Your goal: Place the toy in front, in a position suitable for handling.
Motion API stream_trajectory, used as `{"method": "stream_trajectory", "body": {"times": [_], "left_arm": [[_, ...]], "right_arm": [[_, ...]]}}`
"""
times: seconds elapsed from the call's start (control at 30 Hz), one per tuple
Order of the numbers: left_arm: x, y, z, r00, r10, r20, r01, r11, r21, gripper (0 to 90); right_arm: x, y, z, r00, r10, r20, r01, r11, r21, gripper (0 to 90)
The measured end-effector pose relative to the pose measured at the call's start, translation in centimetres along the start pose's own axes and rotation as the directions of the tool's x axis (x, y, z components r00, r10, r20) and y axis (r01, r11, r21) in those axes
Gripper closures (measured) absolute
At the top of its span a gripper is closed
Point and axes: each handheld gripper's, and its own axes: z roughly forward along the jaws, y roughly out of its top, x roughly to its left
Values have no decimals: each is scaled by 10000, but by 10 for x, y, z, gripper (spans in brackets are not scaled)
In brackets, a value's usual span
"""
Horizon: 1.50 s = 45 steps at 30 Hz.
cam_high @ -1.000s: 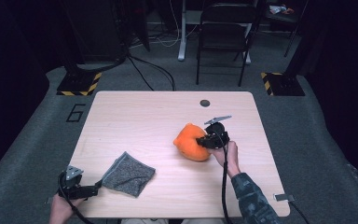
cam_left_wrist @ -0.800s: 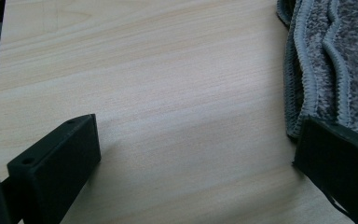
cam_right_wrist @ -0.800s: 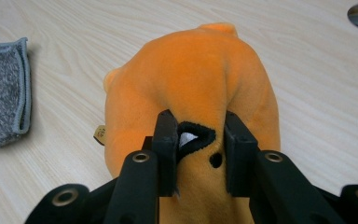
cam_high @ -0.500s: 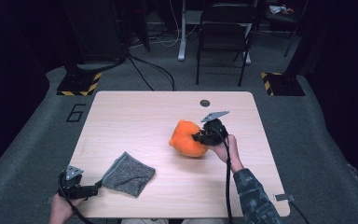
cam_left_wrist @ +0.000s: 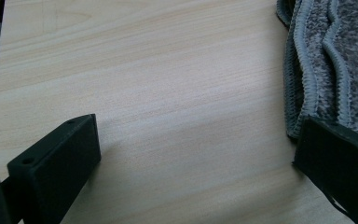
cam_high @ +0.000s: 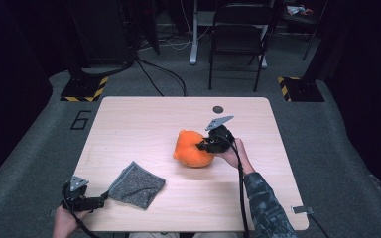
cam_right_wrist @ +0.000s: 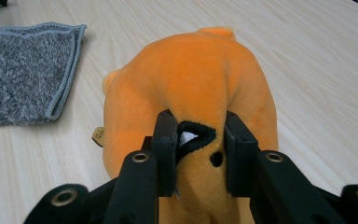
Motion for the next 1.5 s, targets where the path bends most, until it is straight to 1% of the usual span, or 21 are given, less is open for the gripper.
{"method": "stream_trajectory", "body": {"times": [0.17,0.2,0.23,0.27,0.33,0.37,0.4,0.43,0.5,0.53,0.6,0.73,0.8,0.87,0.97,1.13,1.2,1.23,1.37,1.43,1.5], "left_arm": [[0,0,0,10000,7,4,-7,10000,4,0],[0,0,0,10000,6,1,-6,10000,5,0],[0,0,0,10000,-3,12,3,10000,18,0],[0,0,0,10000,-5,11,5,10000,16,0],[0,0,0,10000,-2,10,2,10000,17,0],[0,0,0,10000,1,10,-1,10000,18,0],[0,0,0,10000,5,2,-5,10000,4,0],[0,0,0,10000,0,7,0,10000,18,0],[0,0,0,10000,-5,4,5,10000,18,0],[0,0,0,10000,4,-6,-4,10000,3,0],[0,0,0,10000,20,-11,-20,10000,1,0],[0,0,0,10000,45,-10,-45,10000,5,0],[0,1,-1,10000,38,-7,-38,9999,144,0],[1,2,-1,10000,30,23,-30,9998,202,0],[1,3,-4,10000,5,44,-5,10000,34,0],[1,8,-11,10000,-51,74,52,9999,-87,0],[-2,11,-13,9999,-93,-43,91,9990,-438,1],[-3,13,-15,10000,-62,-53,60,9988,-481,0],[-9,20,-20,10000,79,-17,-80,9981,-609,9],[-14,24,-21,9998,205,-15,-206,9971,-737,19],[-18,28,-20,9994,332,116,-323,9972,-681,25]], "right_arm": [[-3,2,3,10000,-55,22,55,10000,48,699],[-4,2,4,9998,-210,-3,210,9997,117,698],[-5,1,6,9999,-144,-18,145,9996,260,695],[-5,1,8,9996,-265,49,264,9991,322,691],[-5,-1,10,9996,-213,188,207,9993,316,670],[-4,-1,11,9993,-226,283,214,9989,415,643],[-4,-1,11,9994,-220,281,208,9988,449,582],[-3,-1,11,9988,-1,481,-18,9992,391,533],[-4,-1,7,9986,146,515,-153,9998,123,420],[-4,-2,5,9979,344,553,-347,9994,51,386],[-4,-1,0,9971,518,566,-512,9986,-118,347],[0,-1,-17,9941,898,605,-879,9956,-335,220],[2,-2,-28,9901,1153,802,-1117,9926,-480,170],[5,-8,-42,9850,1526,809,-1464,9862,-774,148],[9,-18,-56,9779,1818,1032,-1733,9811,-865,137],[12,-45,-78,9570,2537,1410,-2429,9659,-891,111],[15,-57,-85,9474,2814,1525,-2717,9589,-816,111],[17,-61,-87,9468,2746,1677,-2670,9614,-665,112],[25,-76,-96,9372,2910,1924,-2889,9566,-396,113],[30,-84,-99,9342,2929,2039,-2934,9556,-283,115],[34,-91,-100,9321,2881,2195,-2953,9554,-1,113]]}}
